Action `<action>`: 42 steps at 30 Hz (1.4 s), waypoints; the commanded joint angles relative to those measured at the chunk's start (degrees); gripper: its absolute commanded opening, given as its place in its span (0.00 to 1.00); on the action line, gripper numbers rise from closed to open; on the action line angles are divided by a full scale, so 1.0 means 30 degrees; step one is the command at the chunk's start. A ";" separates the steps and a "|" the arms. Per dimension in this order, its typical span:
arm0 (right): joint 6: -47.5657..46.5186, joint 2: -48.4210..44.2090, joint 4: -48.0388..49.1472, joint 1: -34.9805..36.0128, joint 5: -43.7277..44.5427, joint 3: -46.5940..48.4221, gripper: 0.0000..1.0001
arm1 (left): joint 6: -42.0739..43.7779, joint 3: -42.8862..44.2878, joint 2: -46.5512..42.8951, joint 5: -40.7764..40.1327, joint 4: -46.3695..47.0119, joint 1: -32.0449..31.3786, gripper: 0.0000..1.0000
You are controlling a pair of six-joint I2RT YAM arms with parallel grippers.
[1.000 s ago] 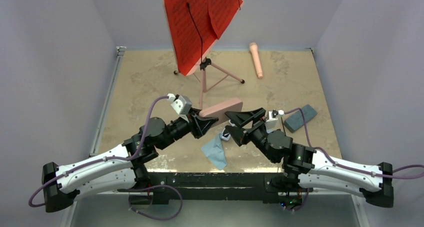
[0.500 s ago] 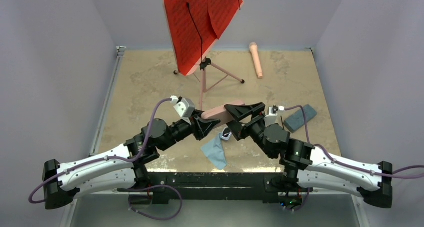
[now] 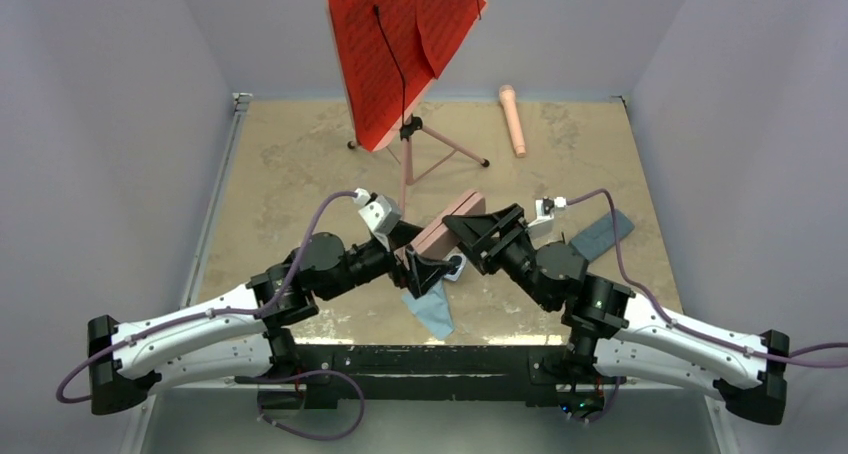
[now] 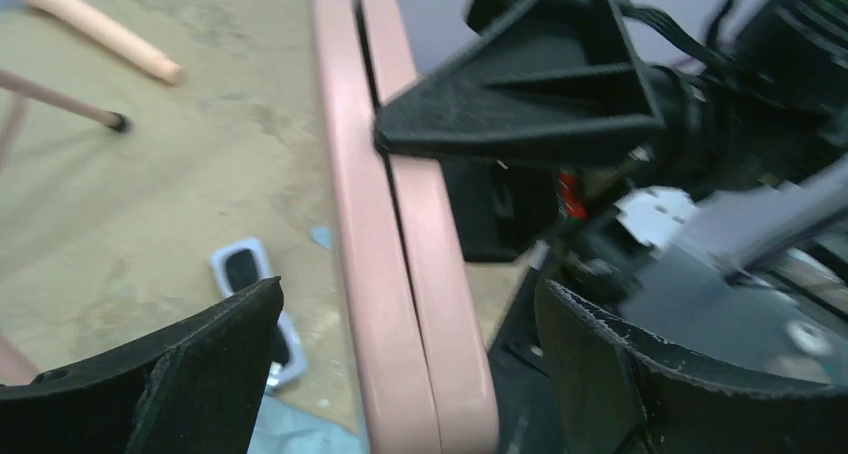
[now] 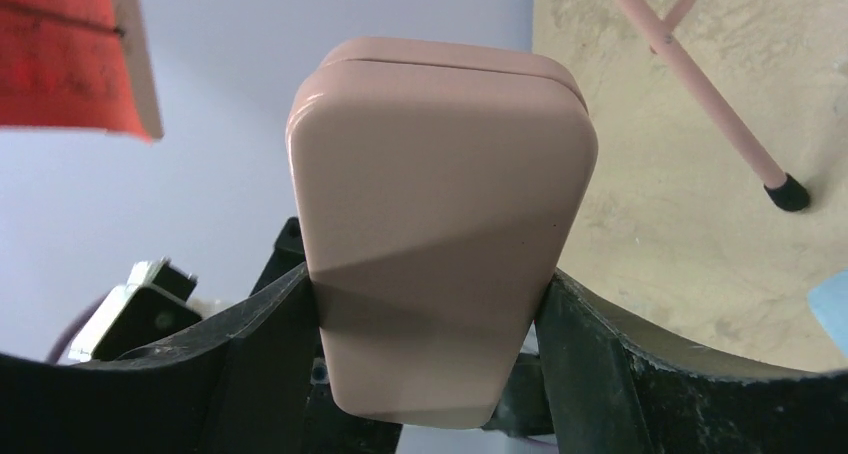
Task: Organize the sunglasses
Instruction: Pass from the left arm to the right, then open the sunglasses case at the center of the board.
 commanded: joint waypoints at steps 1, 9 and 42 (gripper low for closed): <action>-0.6304 -0.1559 0.2847 -0.0760 -0.2998 0.0289 0.18 | -0.2976 0.0026 -0.1900 0.7091 -0.0965 -0.0116 1.00; -1.4934 -0.2875 0.1594 -0.0896 -0.8127 0.2078 0.05 | -0.7149 -0.0964 -0.3428 1.4740 0.1142 0.3580 1.00; -1.9239 -0.0965 0.2627 -0.4483 -2.0256 0.3373 0.00 | -1.4230 -0.1239 0.2641 2.2581 1.4235 0.7560 0.00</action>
